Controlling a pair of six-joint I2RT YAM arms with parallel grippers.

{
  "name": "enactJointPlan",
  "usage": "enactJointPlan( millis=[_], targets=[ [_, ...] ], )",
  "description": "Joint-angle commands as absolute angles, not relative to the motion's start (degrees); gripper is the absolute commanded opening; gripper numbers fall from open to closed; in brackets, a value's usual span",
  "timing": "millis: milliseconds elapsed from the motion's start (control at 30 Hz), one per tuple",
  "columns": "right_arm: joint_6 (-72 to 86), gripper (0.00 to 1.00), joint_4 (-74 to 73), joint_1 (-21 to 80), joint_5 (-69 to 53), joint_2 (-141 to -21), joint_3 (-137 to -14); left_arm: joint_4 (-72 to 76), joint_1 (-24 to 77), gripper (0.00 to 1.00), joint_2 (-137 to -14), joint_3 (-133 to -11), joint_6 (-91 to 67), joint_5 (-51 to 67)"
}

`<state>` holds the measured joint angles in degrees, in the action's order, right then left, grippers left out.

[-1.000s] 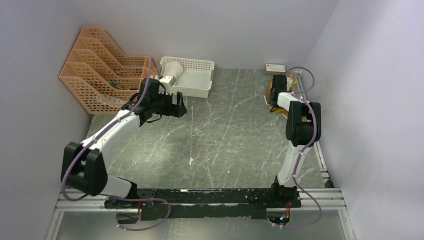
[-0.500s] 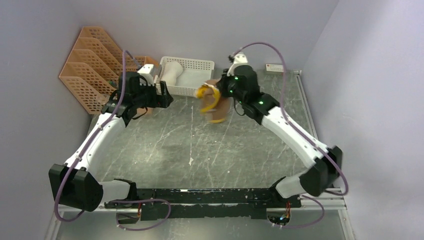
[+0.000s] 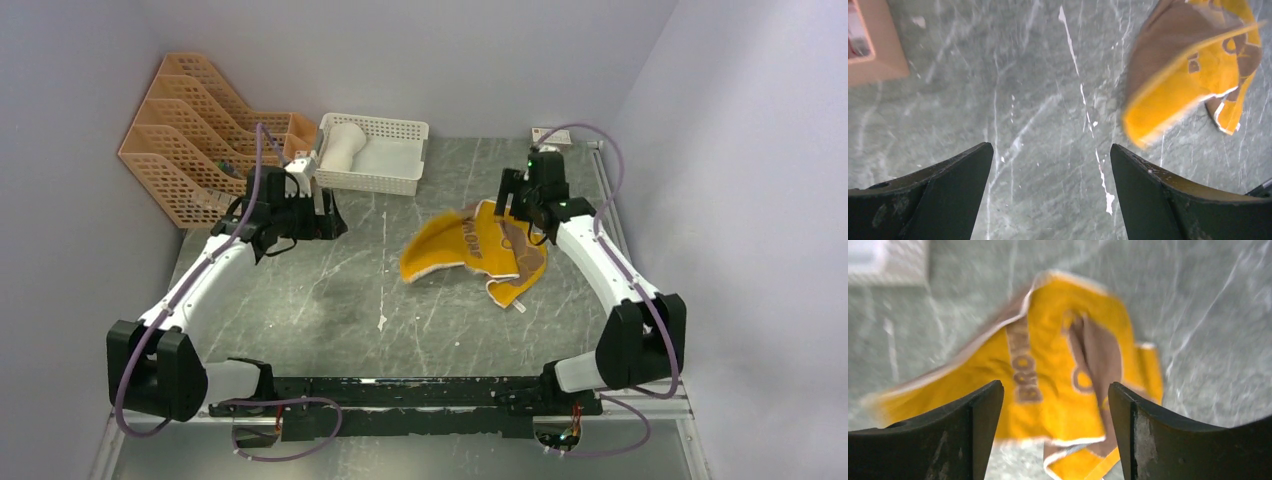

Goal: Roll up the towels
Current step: Place the towel at the center of the board.

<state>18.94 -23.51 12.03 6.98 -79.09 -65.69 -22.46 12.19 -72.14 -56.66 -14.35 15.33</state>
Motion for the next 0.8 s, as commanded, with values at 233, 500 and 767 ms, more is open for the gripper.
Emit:
enactJointPlan(
  millis=[233, 500, 767],
  targets=[
    [23.15, 0.79, -18.76, 8.58, 3.89, -81.22, -57.66, -14.76, 32.44, 0.91, -89.6, -60.61, -17.63, 10.55],
    [24.34, 0.79, -15.28, 3.55, -0.92, -77.75, -48.97, -6.95, 36.1, 0.86, -104.2, -71.09, -14.75, 10.33],
    [24.47, 0.79, -13.25, -1.37, -2.22, -77.11, -44.69, -2.8, 48.75, 0.84, -108.19, -77.82, 0.64, 6.15]
  ],
)
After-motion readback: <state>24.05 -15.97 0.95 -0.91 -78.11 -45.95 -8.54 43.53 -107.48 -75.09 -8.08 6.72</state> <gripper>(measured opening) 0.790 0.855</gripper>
